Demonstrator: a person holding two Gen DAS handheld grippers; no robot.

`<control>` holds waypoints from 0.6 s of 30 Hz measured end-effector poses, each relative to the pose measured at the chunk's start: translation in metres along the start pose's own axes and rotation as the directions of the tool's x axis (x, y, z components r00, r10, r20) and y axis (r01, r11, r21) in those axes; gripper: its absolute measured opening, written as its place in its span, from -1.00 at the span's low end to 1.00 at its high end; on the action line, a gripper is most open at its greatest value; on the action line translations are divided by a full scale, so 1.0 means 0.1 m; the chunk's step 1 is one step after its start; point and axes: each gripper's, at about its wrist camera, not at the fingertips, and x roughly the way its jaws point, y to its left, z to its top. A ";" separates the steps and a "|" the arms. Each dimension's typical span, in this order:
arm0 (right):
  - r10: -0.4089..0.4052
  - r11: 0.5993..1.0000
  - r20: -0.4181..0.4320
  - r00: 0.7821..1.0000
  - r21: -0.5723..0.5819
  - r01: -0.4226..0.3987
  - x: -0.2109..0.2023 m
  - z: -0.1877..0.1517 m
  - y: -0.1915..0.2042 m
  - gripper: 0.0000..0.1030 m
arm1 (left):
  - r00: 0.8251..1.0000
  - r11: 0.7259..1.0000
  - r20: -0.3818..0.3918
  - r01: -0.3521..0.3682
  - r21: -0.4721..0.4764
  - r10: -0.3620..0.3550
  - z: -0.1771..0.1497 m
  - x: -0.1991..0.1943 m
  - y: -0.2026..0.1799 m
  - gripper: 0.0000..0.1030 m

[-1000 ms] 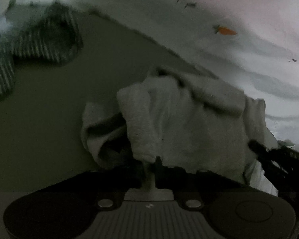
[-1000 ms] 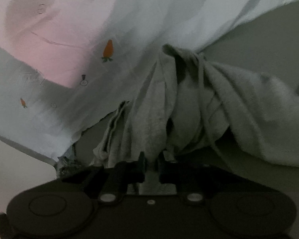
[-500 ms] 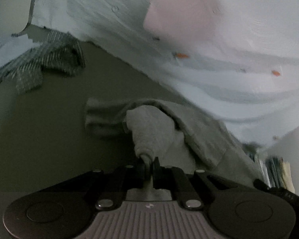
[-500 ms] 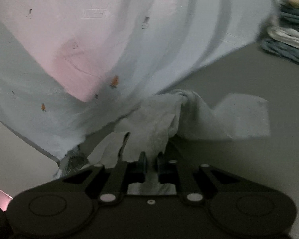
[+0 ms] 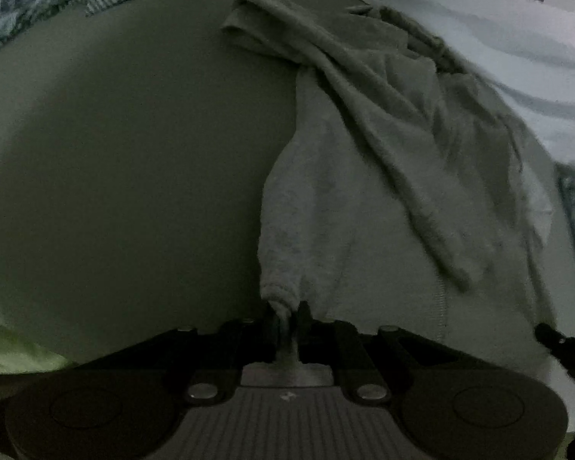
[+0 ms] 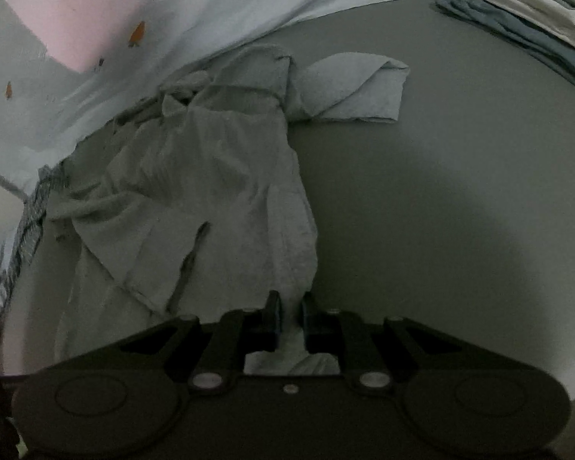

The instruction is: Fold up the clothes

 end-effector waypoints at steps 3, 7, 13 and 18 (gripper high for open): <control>-0.013 0.999 -0.014 1.000 -0.039 0.013 0.05 0.03 0.03 -0.75 | 0.998 0.997 0.016 -0.056 0.047 0.056 -0.01 0.04 -0.06 -0.56; -0.025 0.996 -0.035 0.999 -0.092 0.021 0.13 0.00 0.05 -0.64 | 0.994 0.991 0.028 -0.103 0.081 0.101 -0.02 0.02 -0.13 -0.53; -0.009 0.998 0.007 1.000 -0.063 0.009 0.00 0.12 -0.03 -0.28 | 0.991 0.989 0.072 -0.122 0.084 0.116 0.08 -0.13 -0.15 -0.12; 0.000 1.000 0.093 0.996 0.018 -0.002 -0.10 0.34 -0.18 -0.16 | 0.977 0.995 0.203 -0.079 0.059 0.065 0.33 -0.34 -0.14 0.09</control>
